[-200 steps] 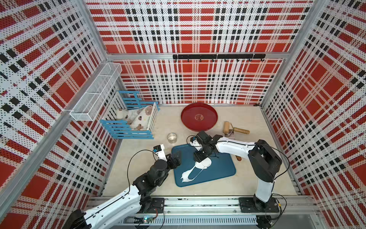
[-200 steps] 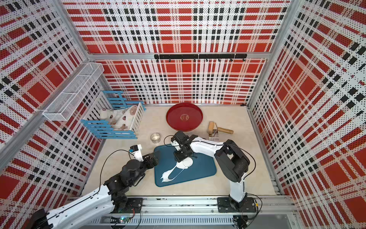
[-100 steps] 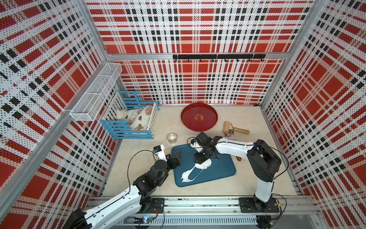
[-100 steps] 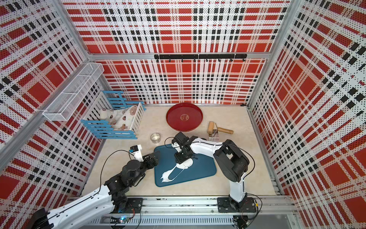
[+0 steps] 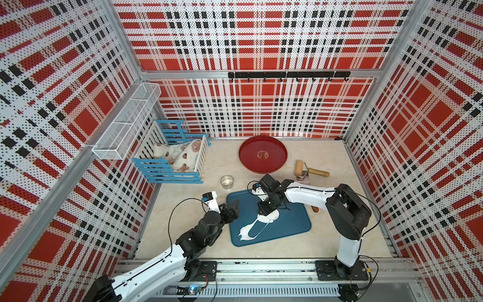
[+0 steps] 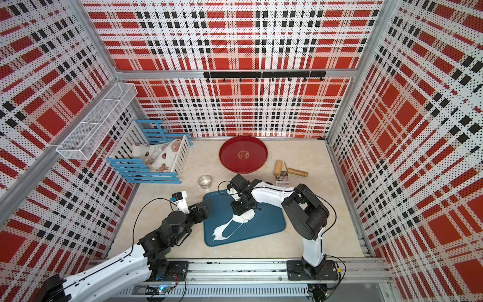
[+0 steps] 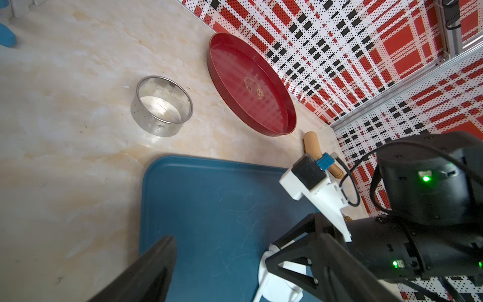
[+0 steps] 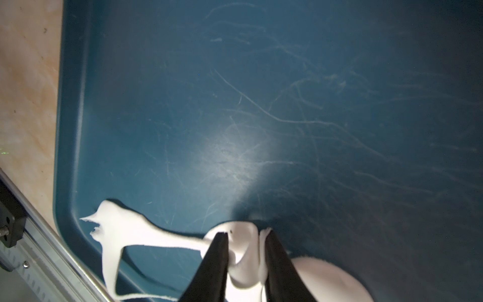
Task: Roll out the dumpling wrappers from the dough
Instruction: Remove the dumpling wrapper from the work surface.
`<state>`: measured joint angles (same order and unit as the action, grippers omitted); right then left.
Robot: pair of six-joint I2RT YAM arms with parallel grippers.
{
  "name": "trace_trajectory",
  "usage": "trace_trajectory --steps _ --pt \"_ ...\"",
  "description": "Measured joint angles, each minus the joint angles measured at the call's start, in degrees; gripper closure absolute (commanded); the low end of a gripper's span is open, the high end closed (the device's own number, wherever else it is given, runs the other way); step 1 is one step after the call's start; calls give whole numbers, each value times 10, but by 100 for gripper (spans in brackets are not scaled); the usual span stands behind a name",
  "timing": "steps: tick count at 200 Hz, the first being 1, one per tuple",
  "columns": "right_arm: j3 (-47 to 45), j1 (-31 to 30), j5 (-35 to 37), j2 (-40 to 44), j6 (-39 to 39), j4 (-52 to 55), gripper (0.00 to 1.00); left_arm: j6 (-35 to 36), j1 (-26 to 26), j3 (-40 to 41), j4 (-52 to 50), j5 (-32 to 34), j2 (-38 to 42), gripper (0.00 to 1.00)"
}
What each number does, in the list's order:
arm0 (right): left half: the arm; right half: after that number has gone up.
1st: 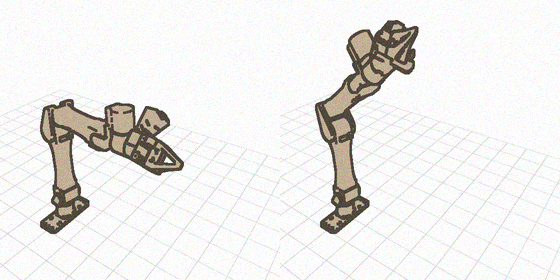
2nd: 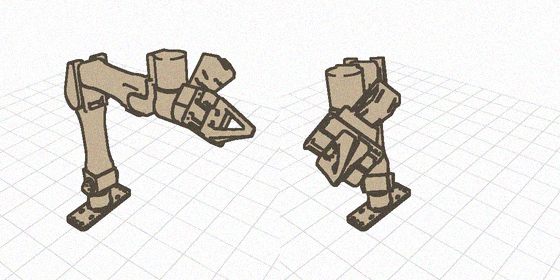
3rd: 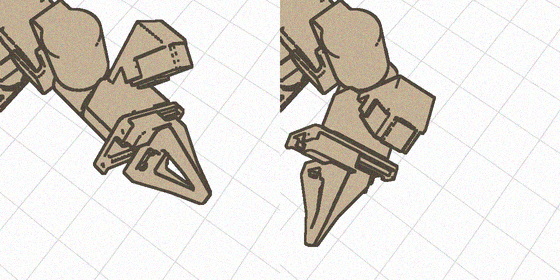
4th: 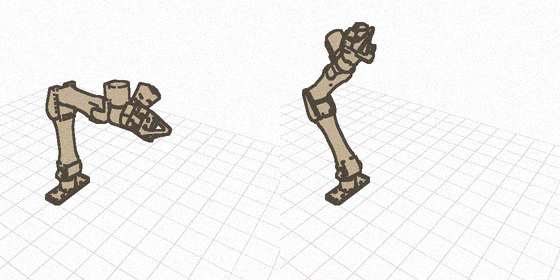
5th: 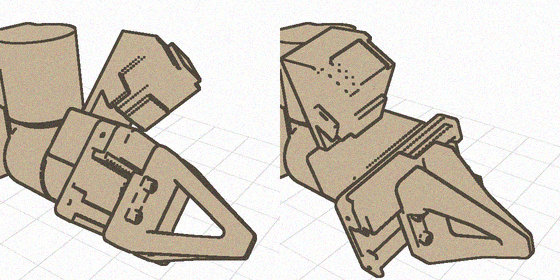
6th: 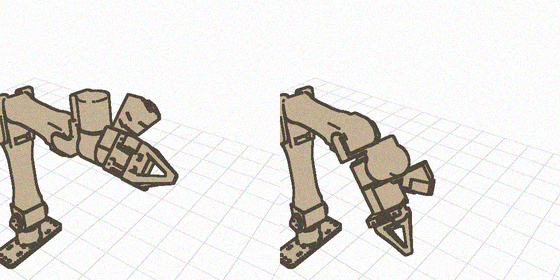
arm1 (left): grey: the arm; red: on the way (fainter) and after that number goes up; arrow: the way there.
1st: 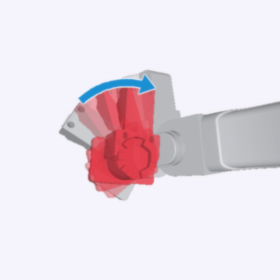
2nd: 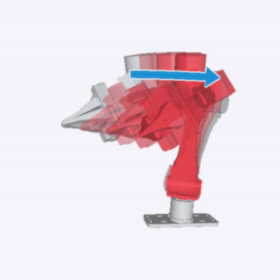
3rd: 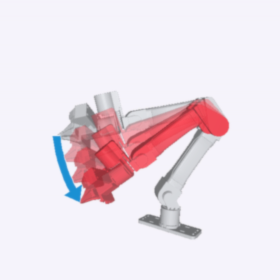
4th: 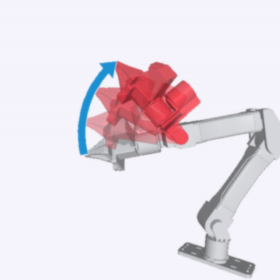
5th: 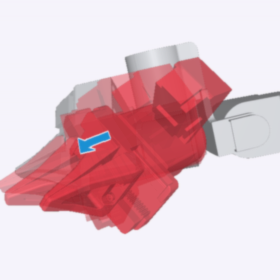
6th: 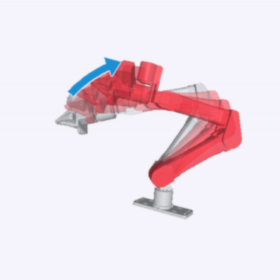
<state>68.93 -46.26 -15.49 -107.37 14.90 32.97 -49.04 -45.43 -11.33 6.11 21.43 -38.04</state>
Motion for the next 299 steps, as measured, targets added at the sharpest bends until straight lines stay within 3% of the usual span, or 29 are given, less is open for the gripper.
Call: trace_trajectory --steps 176,299 --pt "-41 0 -42 36 28 -24 74 -2 0 7 8 0 -2 12" --pt "-75 -43 -51 104 47 -10 74 -2 1 7 8 0 -1 12"
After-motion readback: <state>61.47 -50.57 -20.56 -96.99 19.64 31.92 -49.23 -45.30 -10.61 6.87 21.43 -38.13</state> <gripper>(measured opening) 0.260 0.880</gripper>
